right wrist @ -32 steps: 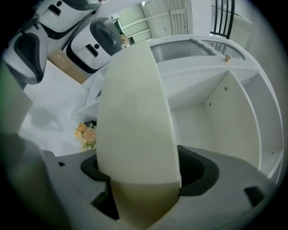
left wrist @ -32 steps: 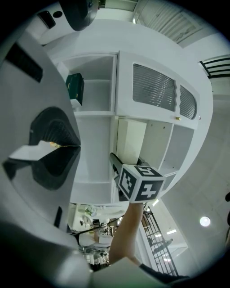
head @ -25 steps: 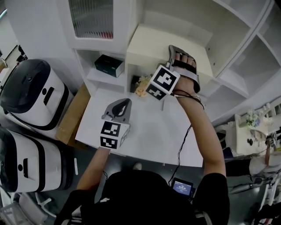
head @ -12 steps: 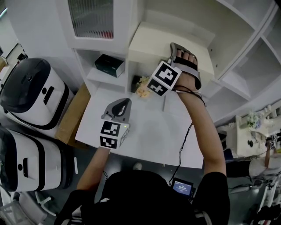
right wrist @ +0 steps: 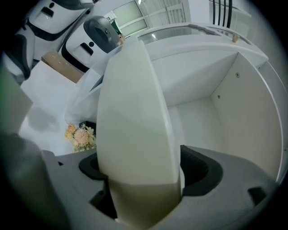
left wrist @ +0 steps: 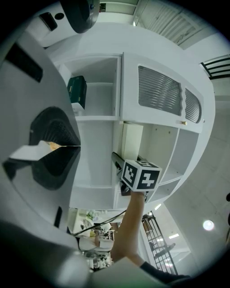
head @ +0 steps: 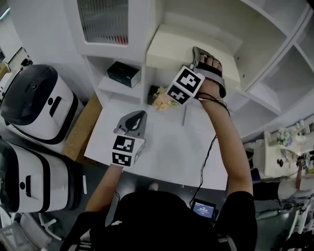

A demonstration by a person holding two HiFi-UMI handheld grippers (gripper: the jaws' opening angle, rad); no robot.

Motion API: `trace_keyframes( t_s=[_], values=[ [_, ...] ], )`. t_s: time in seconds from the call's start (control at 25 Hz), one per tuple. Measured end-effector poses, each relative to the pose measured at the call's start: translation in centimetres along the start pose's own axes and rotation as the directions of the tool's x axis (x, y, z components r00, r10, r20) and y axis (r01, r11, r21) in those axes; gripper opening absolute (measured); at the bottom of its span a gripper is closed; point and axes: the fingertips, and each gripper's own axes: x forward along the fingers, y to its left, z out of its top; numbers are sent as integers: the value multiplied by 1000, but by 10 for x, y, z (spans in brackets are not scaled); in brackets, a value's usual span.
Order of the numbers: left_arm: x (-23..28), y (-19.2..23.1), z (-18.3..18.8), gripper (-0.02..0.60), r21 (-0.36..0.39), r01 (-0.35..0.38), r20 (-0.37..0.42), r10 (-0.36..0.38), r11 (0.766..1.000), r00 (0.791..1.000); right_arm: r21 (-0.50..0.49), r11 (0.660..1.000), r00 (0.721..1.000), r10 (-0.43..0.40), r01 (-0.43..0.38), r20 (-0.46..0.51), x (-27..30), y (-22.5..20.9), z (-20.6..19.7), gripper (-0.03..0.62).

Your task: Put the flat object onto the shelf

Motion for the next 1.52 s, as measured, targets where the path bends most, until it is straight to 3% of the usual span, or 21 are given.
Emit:
trace_keyframes(
  t_s=[0.84, 1.52],
  values=[
    [2, 0, 0, 5, 1, -5, -6, 5, 1000, 1000, -25, 1000, 1000, -14, 14, 17, 13, -3, -1, 439],
    [-11, -3, 5, 5, 9, 19, 1, -19, 1000, 1000, 46, 999, 998, -17, 14, 67, -22, -5, -1, 437]
  ],
)
